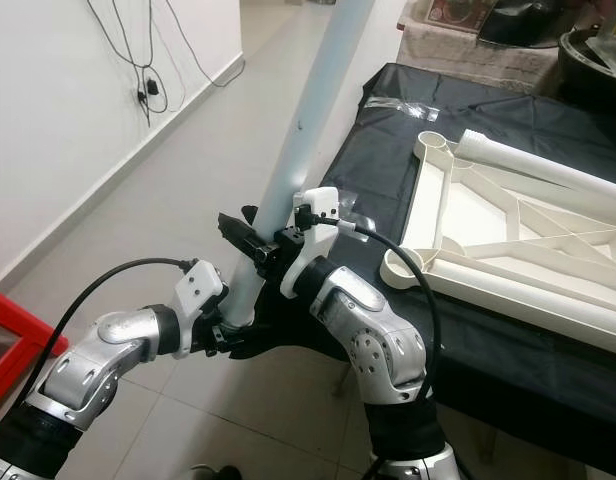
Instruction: Building children table
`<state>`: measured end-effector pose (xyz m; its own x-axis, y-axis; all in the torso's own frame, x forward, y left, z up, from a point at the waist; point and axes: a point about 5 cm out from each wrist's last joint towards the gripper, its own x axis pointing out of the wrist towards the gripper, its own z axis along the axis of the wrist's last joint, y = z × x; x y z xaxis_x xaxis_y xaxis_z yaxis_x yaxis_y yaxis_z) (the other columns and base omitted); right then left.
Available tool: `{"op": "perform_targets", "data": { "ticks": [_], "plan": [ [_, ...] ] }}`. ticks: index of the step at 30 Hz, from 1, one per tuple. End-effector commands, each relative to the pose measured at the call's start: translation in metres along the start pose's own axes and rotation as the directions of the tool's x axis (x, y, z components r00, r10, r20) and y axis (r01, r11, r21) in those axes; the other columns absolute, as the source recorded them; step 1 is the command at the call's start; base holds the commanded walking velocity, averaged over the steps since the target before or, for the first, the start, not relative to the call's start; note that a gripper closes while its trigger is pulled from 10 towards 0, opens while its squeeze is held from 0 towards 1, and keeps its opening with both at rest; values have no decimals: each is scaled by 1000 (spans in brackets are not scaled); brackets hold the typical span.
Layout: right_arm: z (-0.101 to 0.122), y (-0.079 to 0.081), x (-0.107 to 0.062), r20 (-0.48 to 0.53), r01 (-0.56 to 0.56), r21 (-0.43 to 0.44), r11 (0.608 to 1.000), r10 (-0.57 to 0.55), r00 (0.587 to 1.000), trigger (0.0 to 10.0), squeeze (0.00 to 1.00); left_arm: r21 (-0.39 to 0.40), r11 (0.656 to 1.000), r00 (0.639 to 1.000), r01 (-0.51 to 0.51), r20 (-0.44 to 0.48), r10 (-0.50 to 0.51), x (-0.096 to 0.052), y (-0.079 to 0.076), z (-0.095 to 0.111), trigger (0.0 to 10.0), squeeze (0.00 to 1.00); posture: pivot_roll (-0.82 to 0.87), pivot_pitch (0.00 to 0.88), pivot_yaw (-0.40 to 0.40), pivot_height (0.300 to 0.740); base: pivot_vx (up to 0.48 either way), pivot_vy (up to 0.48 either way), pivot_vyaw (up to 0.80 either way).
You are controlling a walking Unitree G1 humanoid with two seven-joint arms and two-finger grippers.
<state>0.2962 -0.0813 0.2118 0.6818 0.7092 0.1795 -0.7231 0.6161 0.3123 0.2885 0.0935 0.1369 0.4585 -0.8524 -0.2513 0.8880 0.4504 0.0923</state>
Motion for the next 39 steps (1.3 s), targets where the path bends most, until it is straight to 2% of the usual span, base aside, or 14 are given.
{"op": "perform_targets", "data": {
  "ticks": [1,2,3,13,14,17,18,20,22,23,24,25,28,39],
  "plan": [
    [3,2,-2,10,-3,-10,1000,4,1000,0,0,-36,999,1000,21,-17,-22,1,-5,-7,10000,0,75,125,-25,740,0,0,0],
    [3,2,-2,10,-3,-10,1000,4,1000,0,0,-36,999,1000,21,-17,-22,1,-5,-7,10000,0,75,125,-25,740,0,0,0],
    [4,1,-2,15,-2,-12,1000,2,1000,0,0,-41,999,1000,10,-9,-11,0,-4,-7,10000,1000,77,123,-26,740,0,0,0],
    [29,-15,-11,86,43,-50,998,-39,996,0,0,-41,997,998,-67,-4,67,-6,3,-10,10000,1000,77,111,-27,740,0,0,0],
    [44,-27,-18,138,97,-82,992,-85,987,0,0,-35,990,991,-135,12,135,-8,7,-10,10000,0,78,104,-29,740,0,0,0],
    [44,-27,-18,138,97,-82,992,-85,987,0,0,-35,990,991,-135,12,135,-8,7,-10,10000,0,78,104,-29,740,0,0,0],
    [51,-32,-21,165,123,-93,988,-107,981,0,0,-35,984,984,-173,29,174,-8,9,-8,10000,0,80,102,-30,740,0,0,0],
    [69,-44,-27,275,238,-103,966,-203,940,0,0,-55,952,948,-301,87,305,-9,15,-3,10000,0,80,97,-31,740,0,0,0],
    [69,-44,-27,275,238,-103,966,-203,940,0,0,-55,952,948,-301,87,305,-9,15,-3,10000,0,80,97,-31,740,0,0,0],
    [76,-51,-30,324,310,-98,946,-264,908,0,0,-56,934,927,-353,112,357,-10,18,0,10000,0,80,97,-31,740,0,0,0],
    [81,-57,-32,356,380,-103,919,-323,877,9569,0,-66,919,909,-390,132,395,-11,21,2,10000,0,79,92,-33,740,300,0,0],
    [81,-57,-32,356,380,-103,919,-323,877,9569,0,-66,919,909,-390,132,395,-11,21,2,10000,0,79,92,-33,740,300,0,0],
    [83,-66,-35,383,455,-108,884,-385,840,10000,0,-97,896,884,-433,146,444,-12,27,4,10000,0,80,88,-36,740,379,-281,0],
    [79,-68,-33,385,466,-93,880,-400,832,10000,0,-94,875,865,-475,134,483,-15,34,0,10000,0,79,86,-43,740,250,-355,0]
  ]
}}
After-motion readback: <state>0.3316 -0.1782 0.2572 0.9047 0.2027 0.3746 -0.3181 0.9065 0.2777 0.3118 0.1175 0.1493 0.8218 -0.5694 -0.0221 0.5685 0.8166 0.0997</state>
